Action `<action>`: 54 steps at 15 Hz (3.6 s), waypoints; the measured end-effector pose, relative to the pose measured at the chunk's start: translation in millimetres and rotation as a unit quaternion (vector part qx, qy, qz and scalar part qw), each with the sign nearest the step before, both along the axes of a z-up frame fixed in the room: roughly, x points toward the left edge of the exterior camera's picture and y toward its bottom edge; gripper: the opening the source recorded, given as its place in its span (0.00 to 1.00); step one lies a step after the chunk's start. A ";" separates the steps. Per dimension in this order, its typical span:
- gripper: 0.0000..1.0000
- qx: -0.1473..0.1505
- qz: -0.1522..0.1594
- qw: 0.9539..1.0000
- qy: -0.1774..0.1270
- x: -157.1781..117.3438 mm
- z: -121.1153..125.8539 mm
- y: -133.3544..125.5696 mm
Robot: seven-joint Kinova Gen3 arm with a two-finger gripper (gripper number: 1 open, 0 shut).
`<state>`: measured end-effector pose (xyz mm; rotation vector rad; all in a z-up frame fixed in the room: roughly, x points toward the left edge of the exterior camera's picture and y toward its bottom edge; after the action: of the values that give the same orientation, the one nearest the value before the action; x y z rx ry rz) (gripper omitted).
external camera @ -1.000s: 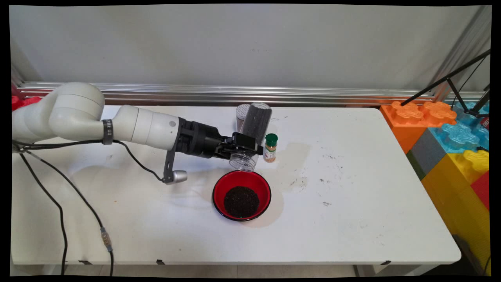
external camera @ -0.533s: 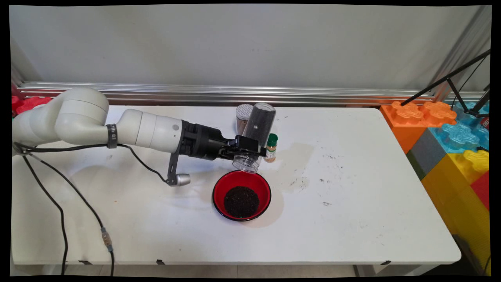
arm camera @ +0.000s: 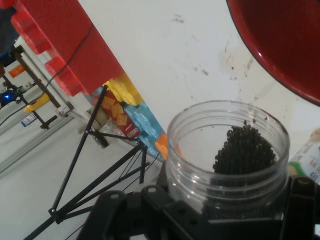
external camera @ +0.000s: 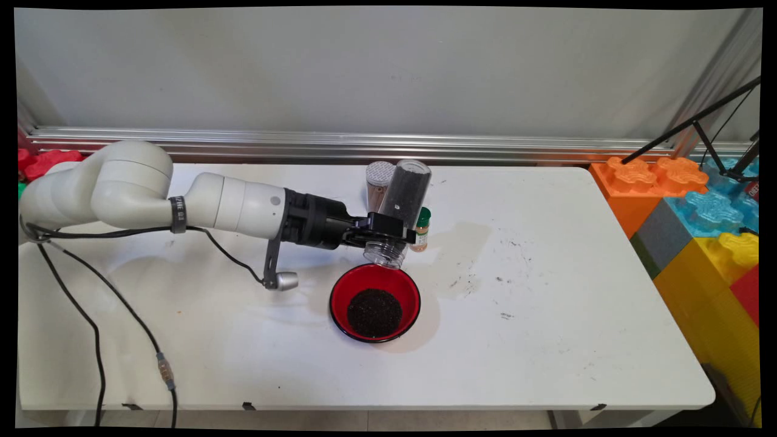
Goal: Pour the black seasoning powder in the red bowl
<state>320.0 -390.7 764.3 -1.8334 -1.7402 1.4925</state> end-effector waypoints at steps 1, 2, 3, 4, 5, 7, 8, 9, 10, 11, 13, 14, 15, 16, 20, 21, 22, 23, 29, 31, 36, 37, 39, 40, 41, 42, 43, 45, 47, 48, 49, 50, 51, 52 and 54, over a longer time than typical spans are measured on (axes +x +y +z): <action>0.00 -0.002 -0.001 1.000 0.000 -0.2 -0.4 -0.6; 0.00 -0.003 -0.002 1.000 0.000 -0.3 -0.8 -1.0; 0.00 -0.006 -0.003 1.000 -0.001 -0.5 -1.4 -1.8; 0.00 -0.008 -0.004 1.000 -0.001 -0.6 -1.9 -2.3; 0.00 -0.011 -0.006 1.000 -0.001 -0.8 -2.4 -2.9; 0.00 -0.016 -0.009 1.000 -0.002 -1.1 -3.1 -4.1; 0.00 -0.019 -0.011 1.000 -0.002 -1.3 -3.4 -4.8; 0.00 -0.022 -0.013 1.000 -0.003 -1.3 -3.6 -5.4; 0.00 -0.024 -0.015 1.000 -0.003 -1.3 -3.8 -5.9; 0.00 -0.026 -0.017 1.000 -0.003 -1.2 -3.9 -6.6; 0.00 -0.031 -0.020 0.999 -0.004 -1.1 -3.9 -7.8; 0.00 -0.033 -0.021 0.999 -0.004 -1.1 -3.9 -8.5; 0.00 -0.035 -0.023 0.999 -0.004 -1.1 -3.9 -9.1; 0.00 -0.037 -0.024 0.999 -0.004 -1.1 -3.7 -9.4; 0.00 -0.043 -0.028 0.999 -0.005 -0.7 -3.2 -10.8; 0.00 -0.044 -0.029 0.999 -0.005 -0.6 -3.1 -11.1; 0.00 -0.046 -0.030 0.998 -0.005 -0.5 -2.9 -11.4; 0.00 -0.047 -0.031 0.998 -0.005 -0.3 -2.8 -11.6; 0.00 -0.050 -0.035 0.998 -0.006 -0.4 -3.8 -12.3; 0.00 -0.050 -0.036 0.998 -0.006 -0.3 -4.2 -12.4; 0.00 -0.051 -0.037 0.998 -0.007 -0.4 -6.3 -13.3; 0.00 -0.051 -0.037 0.998 -0.007 -0.5 -6.9 -13.6; 0.00 -0.051 -0.037 0.998 -0.007 -0.5 -7.4 -14.1; 0.00 -0.051 -0.037 0.998 -0.007 -0.6 -7.5 -14.3; 0.00 -0.052 -0.038 0.998 -0.006 -0.8 -7.6 -14.5; 0.00 -0.052 -0.038 0.998 -0.006 -1.1 -7.6 -14.7; 0.00 -0.053 -0.039 0.998 -0.006 -1.3 -7.6 -14.8; 0.00 -0.054 -0.040 0.998 -0.006 -1.1 -7.8 -15.0; 0.00 -0.055 -0.041 0.998 -0.006 -0.7 -7.9 -15.7; 0.00 -0.056 -0.041 0.998 -0.006 -0.5 -7.8 -16.0; 0.00 -0.056 -0.042 0.998 -0.006 -0.2 -7.8 -16.3; 0.00 -0.057 -0.042 0.997 -0.006 0.0 -7.9 -16.6; 0.00 -0.057 -0.042 0.997 -0.007 0.4 -7.9 -16.8; 0.00 -0.058 -0.042 0.997 -0.007 0.7 -8.0 -16.8; 0.00 -0.058 -0.043 0.997 -0.007 0.9 -8.3 -16.9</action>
<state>320.9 -407.6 756.0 -1.9526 -1.5889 1.5814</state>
